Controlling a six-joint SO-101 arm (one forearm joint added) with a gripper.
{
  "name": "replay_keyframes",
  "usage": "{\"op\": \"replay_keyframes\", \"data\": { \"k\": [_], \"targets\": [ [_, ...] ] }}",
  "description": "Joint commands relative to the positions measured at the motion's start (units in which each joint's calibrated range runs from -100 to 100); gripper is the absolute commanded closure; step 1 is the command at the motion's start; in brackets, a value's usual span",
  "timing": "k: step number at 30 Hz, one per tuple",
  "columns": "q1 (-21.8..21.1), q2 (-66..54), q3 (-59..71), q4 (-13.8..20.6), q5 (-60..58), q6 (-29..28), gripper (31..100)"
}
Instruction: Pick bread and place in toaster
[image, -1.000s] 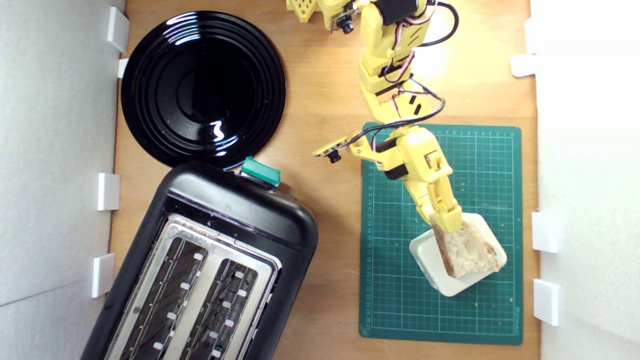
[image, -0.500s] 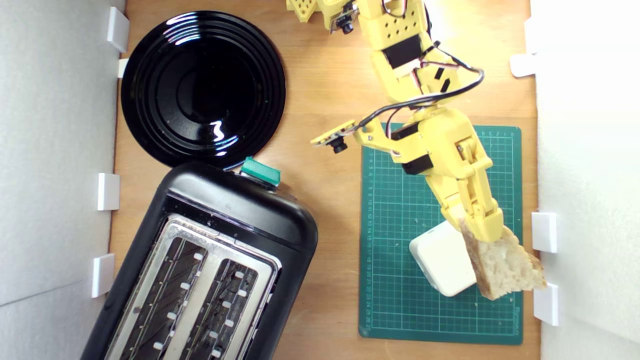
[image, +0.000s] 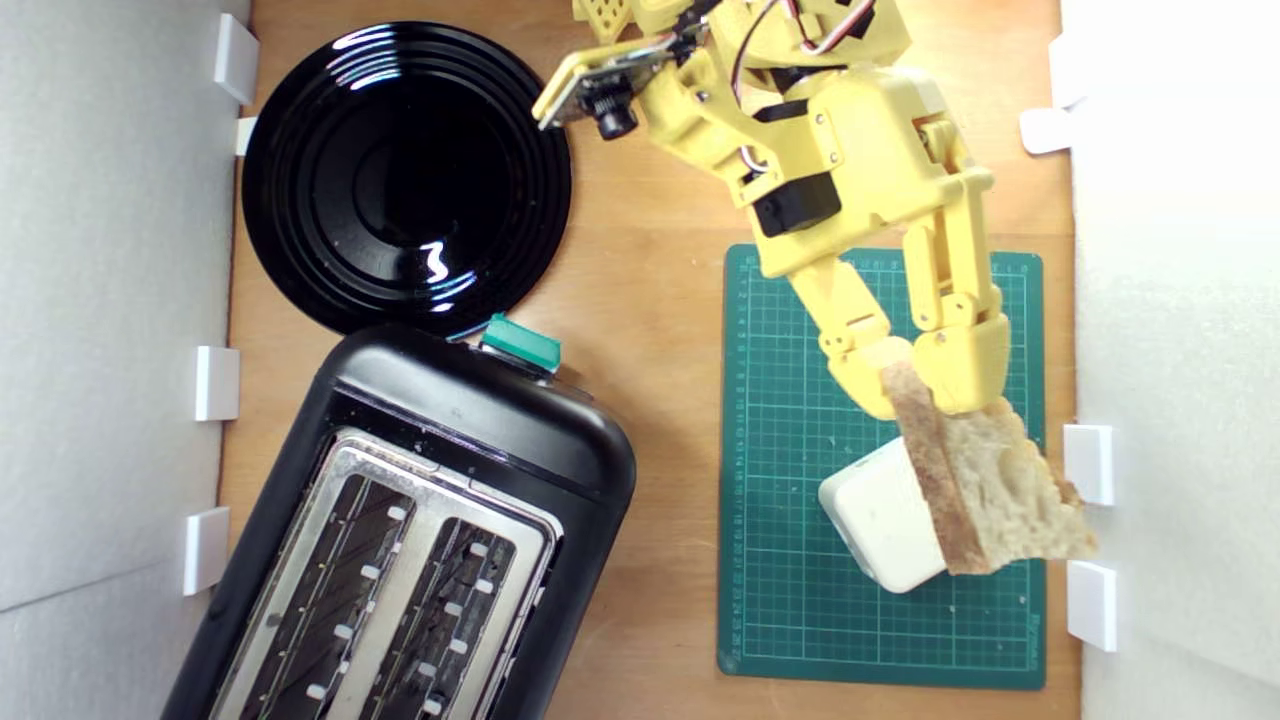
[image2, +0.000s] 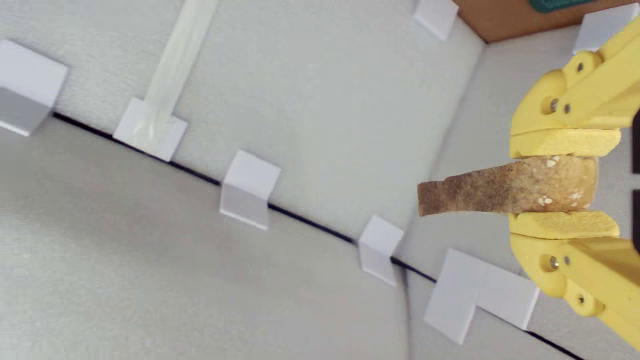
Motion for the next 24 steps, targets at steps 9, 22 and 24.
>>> {"op": "replay_keyframes", "data": {
  "k": [9,22,24],
  "targets": [
    [10.18,-0.73,-23.93,-12.81,13.90,13.67,73.1],
    [24.45,4.76,-47.35,-12.17,18.51,15.50,73.2],
    [25.57,4.85,-48.35,-12.17,18.76,17.07,73.2]
  ]
}}
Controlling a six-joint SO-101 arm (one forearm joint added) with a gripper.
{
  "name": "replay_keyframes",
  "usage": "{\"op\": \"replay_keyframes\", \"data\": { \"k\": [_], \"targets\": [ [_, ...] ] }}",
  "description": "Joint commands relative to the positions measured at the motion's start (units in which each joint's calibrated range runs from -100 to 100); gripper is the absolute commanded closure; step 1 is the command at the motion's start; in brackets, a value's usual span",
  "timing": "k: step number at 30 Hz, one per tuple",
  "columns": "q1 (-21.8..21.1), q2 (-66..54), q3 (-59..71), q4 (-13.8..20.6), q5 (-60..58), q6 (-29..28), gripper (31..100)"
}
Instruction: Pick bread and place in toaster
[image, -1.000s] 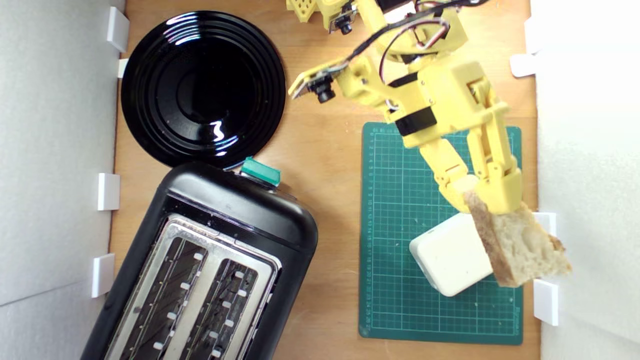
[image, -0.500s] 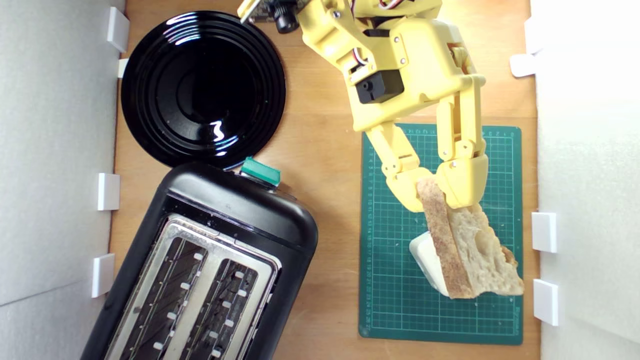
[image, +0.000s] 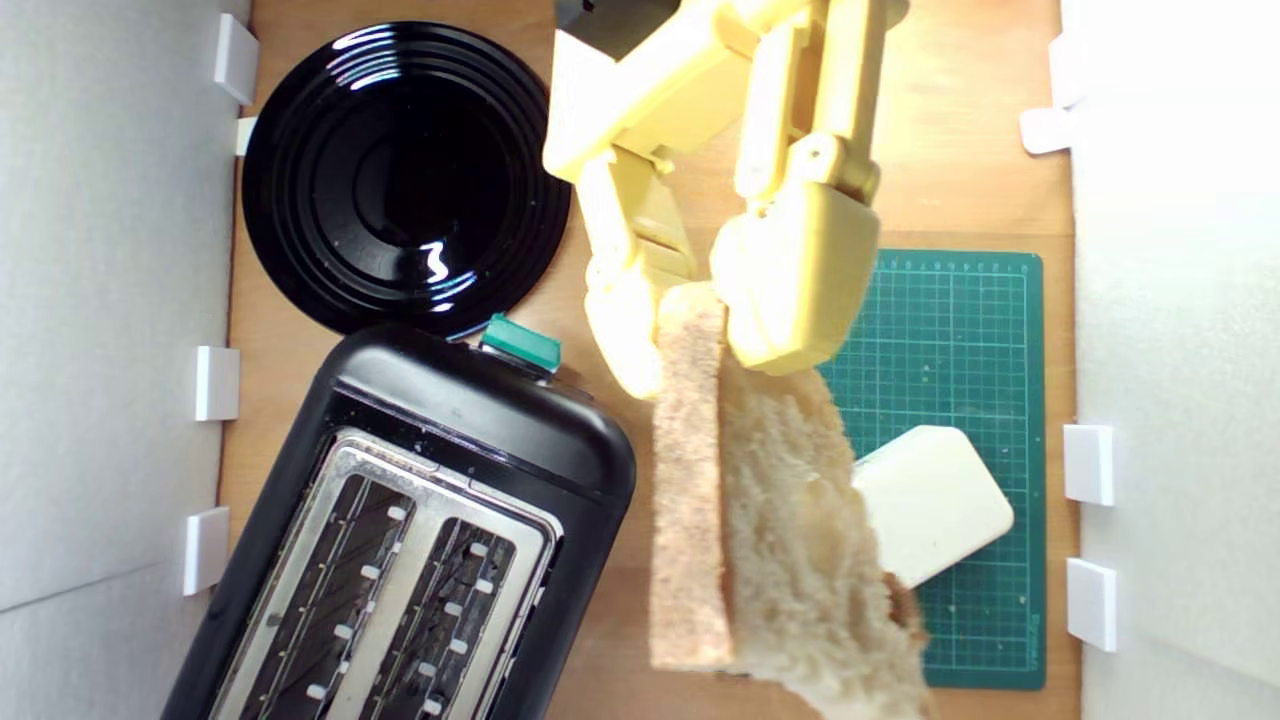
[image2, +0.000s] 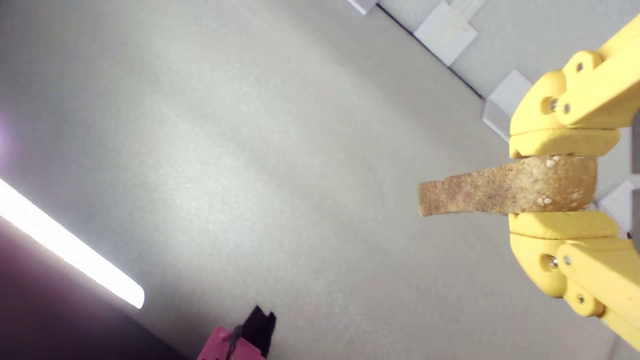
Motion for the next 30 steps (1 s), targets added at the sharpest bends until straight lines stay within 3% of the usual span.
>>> {"op": "replay_keyframes", "data": {
  "k": [1,10,18,25,30],
  "targets": [
    [2.31,-0.61,-5.63,0.36,0.80,2.90,73.2],
    [6.66,-1.11,-4.72,0.27,0.80,10.22,73.2],
    [6.99,-1.11,-4.63,0.45,0.80,10.64,73.2],
    [6.99,-0.86,-4.72,11.15,1.39,9.75,73.0],
    [6.99,-0.11,-5.27,13.05,2.50,10.22,72.9]
  ]
}}
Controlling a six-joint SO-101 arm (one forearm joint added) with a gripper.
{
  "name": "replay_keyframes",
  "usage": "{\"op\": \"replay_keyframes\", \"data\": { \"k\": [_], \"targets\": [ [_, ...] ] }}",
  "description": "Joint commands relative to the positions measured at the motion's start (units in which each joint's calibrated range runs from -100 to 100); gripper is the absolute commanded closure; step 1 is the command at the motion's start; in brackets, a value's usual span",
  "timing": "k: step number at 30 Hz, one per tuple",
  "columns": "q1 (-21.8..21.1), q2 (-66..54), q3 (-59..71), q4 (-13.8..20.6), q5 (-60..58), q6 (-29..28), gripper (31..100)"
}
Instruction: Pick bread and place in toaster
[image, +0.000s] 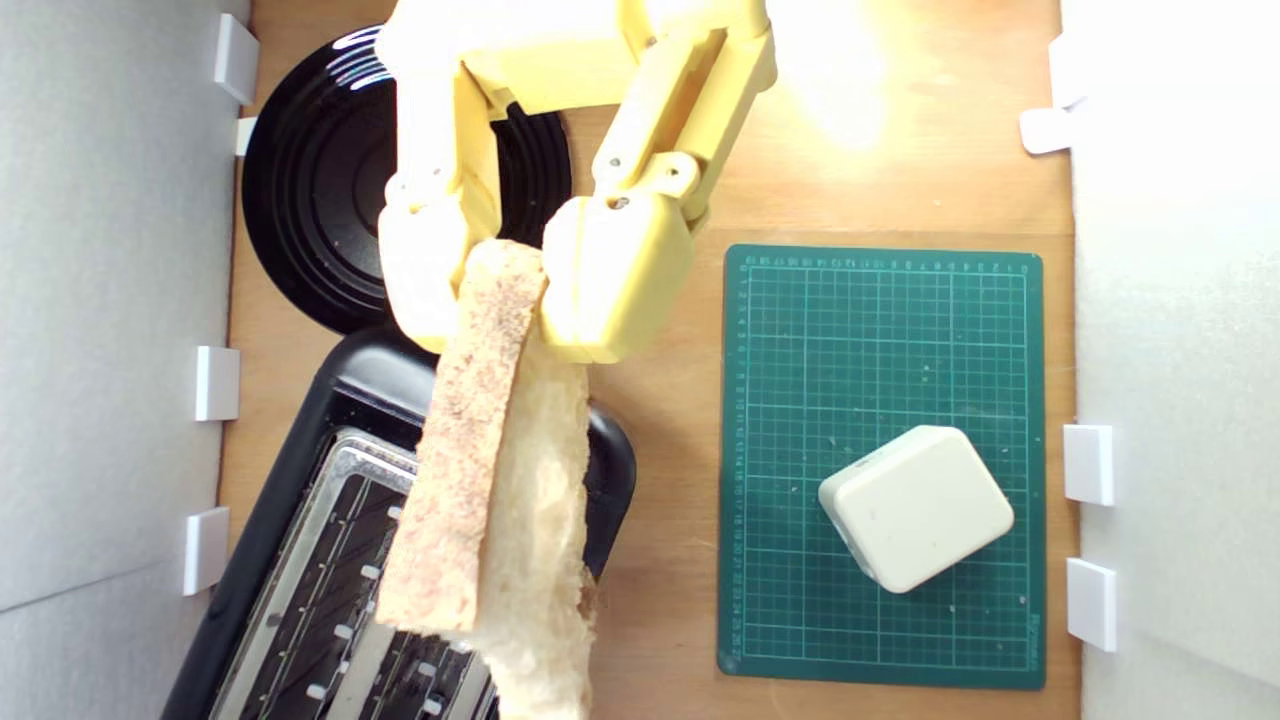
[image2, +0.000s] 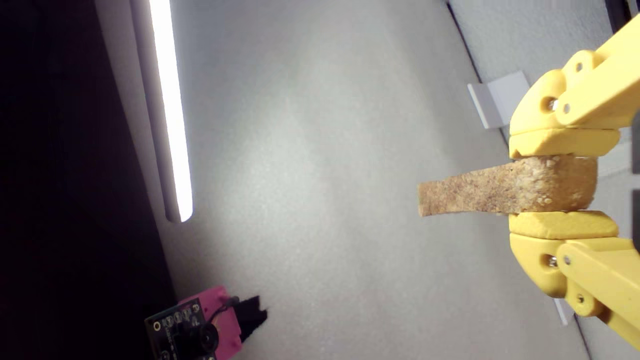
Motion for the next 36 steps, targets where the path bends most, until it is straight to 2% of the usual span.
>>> {"op": "replay_keyframes", "data": {
  "k": [1,4,8,11,19,23,30,36],
  "targets": [
    [0.12,-0.20,-3.42,1.05,3.54,0.86,73.0],
    [0.12,0.14,-3.51,0.33,10.70,3.79,73.0],
    [0.20,2.22,-4.32,0.96,12.84,4.37,73.1],
    [3.83,4.79,-6.78,1.05,13.18,4.84,73.1],
    [8.18,6.96,-6.96,1.05,13.78,7.77,73.1],
    [10.19,7.04,-7.87,1.05,20.18,10.28,73.1],
    [12.37,11.53,-18.40,1.05,29.31,11.06,73.1],
    [14.79,15.53,-26.48,1.05,31.52,11.12,73.1]
  ]
}}
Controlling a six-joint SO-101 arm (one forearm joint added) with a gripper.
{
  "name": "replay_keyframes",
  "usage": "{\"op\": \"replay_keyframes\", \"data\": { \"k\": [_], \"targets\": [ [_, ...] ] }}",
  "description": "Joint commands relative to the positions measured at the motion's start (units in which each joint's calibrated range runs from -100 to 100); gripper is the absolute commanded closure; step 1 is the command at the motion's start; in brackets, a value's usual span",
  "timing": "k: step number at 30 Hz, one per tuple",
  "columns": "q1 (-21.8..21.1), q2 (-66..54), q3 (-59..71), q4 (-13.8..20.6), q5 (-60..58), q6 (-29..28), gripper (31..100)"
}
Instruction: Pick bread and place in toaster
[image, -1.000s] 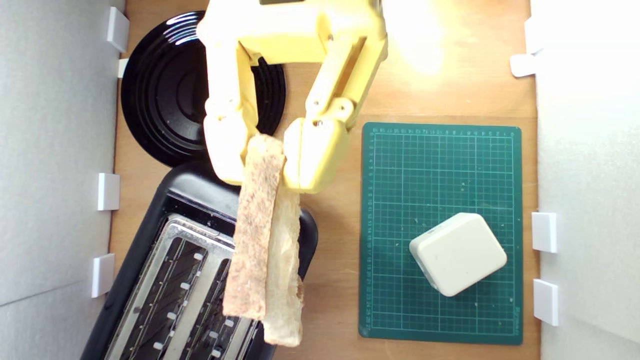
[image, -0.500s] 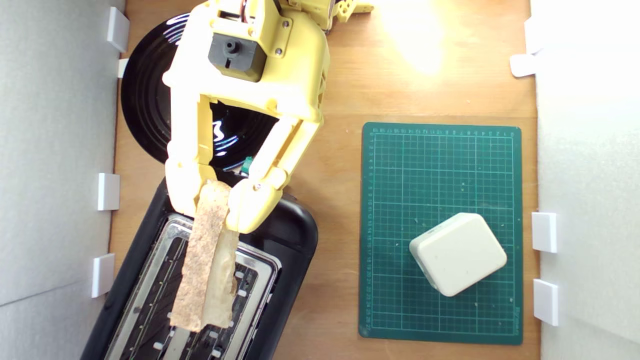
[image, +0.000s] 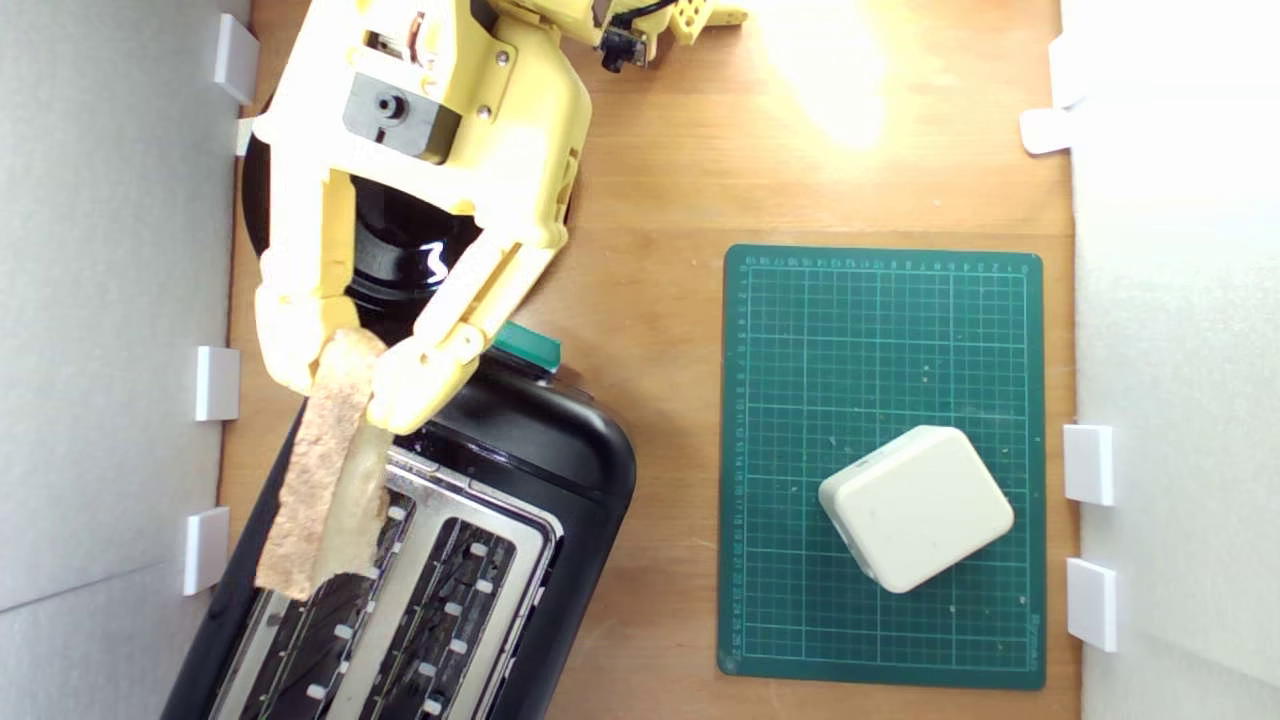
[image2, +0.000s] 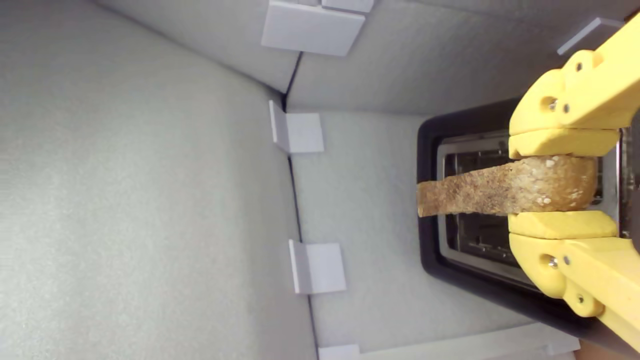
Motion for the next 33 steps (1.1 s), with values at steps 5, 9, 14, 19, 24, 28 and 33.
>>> {"op": "replay_keyframes", "data": {
  "k": [5,9,14,19,24,28,33],
  "targets": [
    [2.41,3.24,-11.50,-0.19,5.37,2.24,73.1],
    [2.41,5.90,-13.77,-0.19,6.22,1.97,73.1],
    [2.09,8.06,-14.04,-0.19,6.31,2.29,73.1],
    [1.85,9.64,-14.04,-0.19,6.65,2.39,73.2],
    [1.77,10.23,-14.04,-0.19,6.65,2.39,73.2],
    [1.69,11.47,-14.04,-0.19,6.65,2.39,73.2],
    [1.69,11.89,-14.04,-0.19,6.56,2.39,73.2]
  ]
}}
